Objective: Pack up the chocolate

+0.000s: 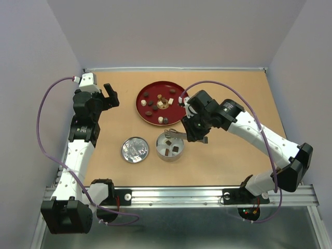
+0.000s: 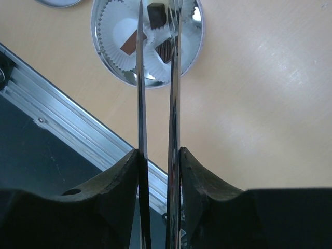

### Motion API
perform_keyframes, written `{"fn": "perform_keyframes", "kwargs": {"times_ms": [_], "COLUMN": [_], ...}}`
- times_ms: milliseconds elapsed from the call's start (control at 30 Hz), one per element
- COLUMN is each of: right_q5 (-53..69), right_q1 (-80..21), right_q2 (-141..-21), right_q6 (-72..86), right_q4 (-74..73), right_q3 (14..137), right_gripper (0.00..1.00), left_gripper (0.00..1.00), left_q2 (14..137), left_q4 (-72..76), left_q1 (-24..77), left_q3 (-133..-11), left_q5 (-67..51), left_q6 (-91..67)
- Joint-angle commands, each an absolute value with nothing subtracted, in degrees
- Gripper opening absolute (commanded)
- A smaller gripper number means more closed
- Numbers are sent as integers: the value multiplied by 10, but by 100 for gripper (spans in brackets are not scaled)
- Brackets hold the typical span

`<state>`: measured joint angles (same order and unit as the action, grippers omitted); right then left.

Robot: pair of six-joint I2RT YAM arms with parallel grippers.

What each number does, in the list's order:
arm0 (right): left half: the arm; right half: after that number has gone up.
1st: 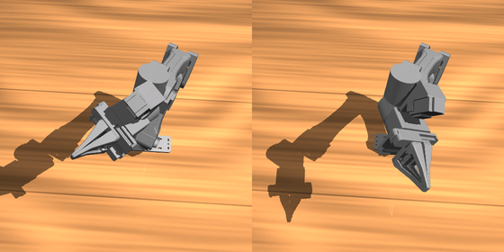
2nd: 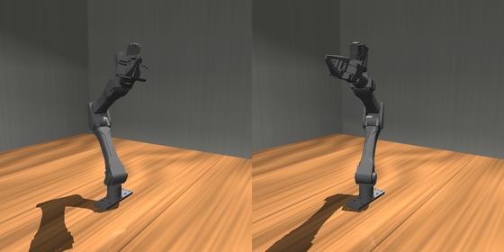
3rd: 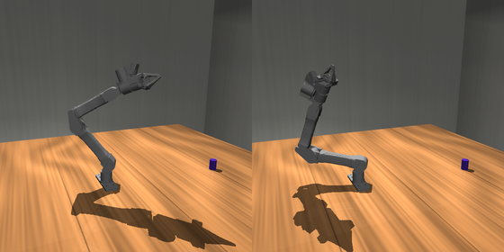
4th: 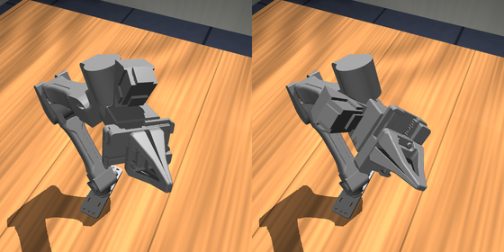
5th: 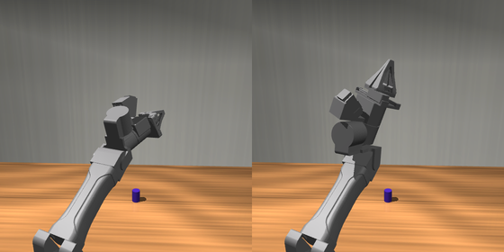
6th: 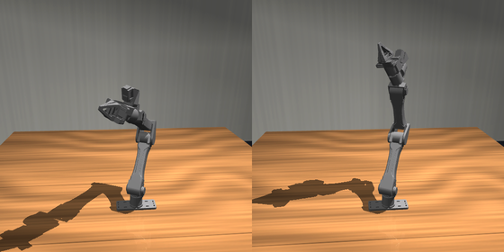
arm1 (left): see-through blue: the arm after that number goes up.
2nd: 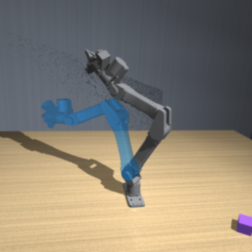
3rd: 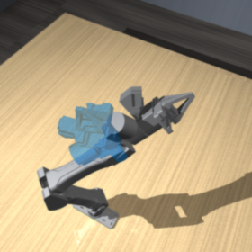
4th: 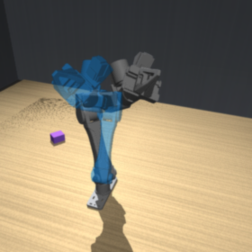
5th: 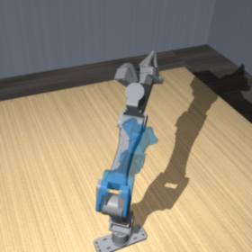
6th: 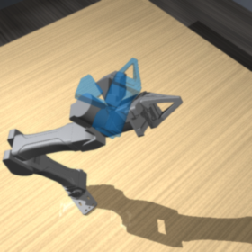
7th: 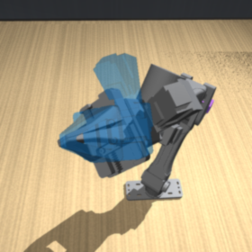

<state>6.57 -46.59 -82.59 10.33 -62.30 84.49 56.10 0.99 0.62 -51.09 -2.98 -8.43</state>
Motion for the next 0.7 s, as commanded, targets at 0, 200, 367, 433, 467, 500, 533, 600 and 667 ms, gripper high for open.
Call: {"fn": "perform_keyframes", "kwargs": {"times_ms": [0, 200, 367, 433, 467, 500, 533, 600, 667], "right_q5": [56, 16, -11, -12, -15, -23, -26, -40, -62], "right_q1": [-471, -471, -471, -471, -471, -470, -471, -470, -470], "right_q2": [-817, -832, -866, -883, -889, -896, -905, -933, -954], "right_q6": [104, 96, 82, 76, 69, 66, 63, 52, 42], "right_q4": [-599, -601, -585, -566, -557, -542, -534, -518, -511], "right_q3": [881, 941, 988, 995, 997, 999, 1000, 1009, 1019], "right_gripper": [40, 40, 40, 40, 40, 40, 41, 42, 43], "left_gripper": [99, 99, 99, 99, 99, 99, 99, 99, 99], "left_q2": [556, 556, 557, 557, 557, 557, 557, 557, 558], "left_q4": [27, 28, 28, 28, 28, 28, 28, 28, 28], "left_q1": [5, 4, 4, 5, 4, 4, 4, 4, 4], "left_q3": [-511, -512, -510, -511, -512, -511, -512, -512, -512], "left_q5": [-35, -38, -40, -40, -40, -40, -40, -40, -40], "left_q6": [-82, -83, -83, -82, -82, -82, -83, -83, -82]}}
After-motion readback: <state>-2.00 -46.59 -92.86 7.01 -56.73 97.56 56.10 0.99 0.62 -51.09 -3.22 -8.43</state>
